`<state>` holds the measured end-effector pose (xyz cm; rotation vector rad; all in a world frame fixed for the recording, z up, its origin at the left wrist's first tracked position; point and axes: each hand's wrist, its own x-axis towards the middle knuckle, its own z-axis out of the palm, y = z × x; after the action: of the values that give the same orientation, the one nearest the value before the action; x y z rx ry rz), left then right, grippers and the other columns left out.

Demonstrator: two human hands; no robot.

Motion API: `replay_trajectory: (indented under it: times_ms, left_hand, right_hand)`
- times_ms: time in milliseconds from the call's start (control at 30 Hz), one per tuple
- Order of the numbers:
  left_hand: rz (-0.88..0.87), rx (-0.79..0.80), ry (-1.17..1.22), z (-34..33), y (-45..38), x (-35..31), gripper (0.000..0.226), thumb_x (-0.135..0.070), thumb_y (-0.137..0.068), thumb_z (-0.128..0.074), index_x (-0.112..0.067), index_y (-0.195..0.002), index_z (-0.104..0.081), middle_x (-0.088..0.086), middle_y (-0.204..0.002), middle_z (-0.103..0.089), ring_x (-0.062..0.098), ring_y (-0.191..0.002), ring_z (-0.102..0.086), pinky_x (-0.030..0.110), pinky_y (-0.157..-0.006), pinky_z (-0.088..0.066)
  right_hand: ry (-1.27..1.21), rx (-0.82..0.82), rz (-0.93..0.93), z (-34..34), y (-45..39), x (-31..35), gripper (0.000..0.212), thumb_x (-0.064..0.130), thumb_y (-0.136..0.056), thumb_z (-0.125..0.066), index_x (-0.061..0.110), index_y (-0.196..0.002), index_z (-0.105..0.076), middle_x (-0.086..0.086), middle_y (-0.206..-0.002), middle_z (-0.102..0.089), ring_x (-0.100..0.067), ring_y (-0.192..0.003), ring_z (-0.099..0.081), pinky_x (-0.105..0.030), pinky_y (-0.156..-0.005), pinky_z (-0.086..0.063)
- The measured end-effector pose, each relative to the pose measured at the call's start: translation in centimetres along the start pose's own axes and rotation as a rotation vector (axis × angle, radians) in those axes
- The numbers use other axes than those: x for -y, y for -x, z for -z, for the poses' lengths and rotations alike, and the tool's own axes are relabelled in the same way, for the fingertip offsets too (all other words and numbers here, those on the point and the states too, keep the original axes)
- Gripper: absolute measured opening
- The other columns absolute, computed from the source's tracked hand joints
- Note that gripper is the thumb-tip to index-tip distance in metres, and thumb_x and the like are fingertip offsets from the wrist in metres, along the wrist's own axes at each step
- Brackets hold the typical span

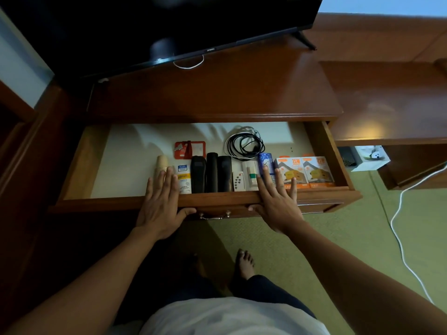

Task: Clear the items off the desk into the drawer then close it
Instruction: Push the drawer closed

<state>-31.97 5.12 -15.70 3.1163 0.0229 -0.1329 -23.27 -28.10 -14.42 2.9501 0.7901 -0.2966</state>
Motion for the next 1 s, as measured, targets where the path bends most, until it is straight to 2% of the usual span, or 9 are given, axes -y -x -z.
replay_trajectory:
  times_ms: [167,400,567,700,833,1000]
  left_hand:
    - [0.020,0.029,0.006,1.0,-2.5,0.6,0.112,-0.087,-0.082,-0.009,-0.006,-0.151,0.027,0.017,-0.160,0.030,0.030,-0.150,0.025,0.052,-0.122,0.010]
    - [0.052,0.109,-0.033,2.5,-7.9,2.3,0.113,-0.086,-0.080,-0.006,-0.005,-0.149,0.029,0.016,-0.157,0.036,0.028,-0.147,0.031,0.050,-0.122,0.013]
    - [0.058,0.121,-0.051,3.2,-11.6,3.0,0.113,-0.086,-0.080,-0.004,-0.003,-0.150,0.028,0.017,-0.157,0.037,0.029,-0.147,0.032,0.051,-0.122,0.011]
    - [0.039,0.110,-0.095,4.2,-15.0,3.4,0.110,-0.083,-0.085,-0.011,-0.003,-0.149,0.029,0.017,-0.154,0.041,0.031,-0.145,0.035,0.051,-0.121,0.014]
    - [0.016,0.088,-0.112,5.1,-17.9,3.6,0.105,-0.077,-0.090,-0.017,-0.002,-0.149,0.028,0.018,-0.153,0.042,0.031,-0.145,0.036,0.051,-0.119,0.017]
    - [0.004,0.041,-0.125,5.5,-20.8,4.2,0.105,-0.075,-0.092,-0.021,-0.002,-0.151,0.025,0.018,-0.156,0.039,0.032,-0.147,0.032,0.052,-0.121,0.014]
  right_hand:
    - [0.009,0.014,-0.013,0.7,-2.8,-0.4,0.094,0.079,-0.091,-0.011,0.017,-0.160,0.008,-0.006,-0.164,0.027,-0.037,-0.148,0.027,-0.072,-0.112,0.011]
    - [0.006,0.010,-0.030,2.2,-7.8,-0.7,0.093,0.077,-0.093,-0.014,0.017,-0.159,0.013,-0.009,-0.162,0.031,-0.037,-0.146,0.029,-0.069,-0.110,0.017]
    - [0.007,-0.009,-0.050,2.7,-11.5,-1.5,0.094,0.076,-0.094,-0.016,0.013,-0.156,0.018,-0.010,-0.160,0.034,-0.037,-0.146,0.030,-0.071,-0.112,0.012]
    - [0.035,-0.052,-0.029,4.2,-14.8,-2.0,0.098,0.072,-0.095,-0.027,0.010,-0.156,0.019,-0.011,-0.159,0.037,-0.036,-0.146,0.031,-0.071,-0.113,0.008]
    - [0.072,-0.091,-0.003,5.8,-18.0,-3.0,0.107,0.072,-0.091,-0.038,0.007,-0.156,0.017,-0.013,-0.160,0.034,-0.034,-0.149,0.026,-0.069,-0.114,0.010]
    - [0.097,-0.073,0.051,7.3,-21.5,-4.2,0.114,0.078,-0.087,-0.040,0.006,-0.156,0.016,-0.014,-0.161,0.030,-0.032,-0.150,0.023,-0.067,-0.116,0.007]
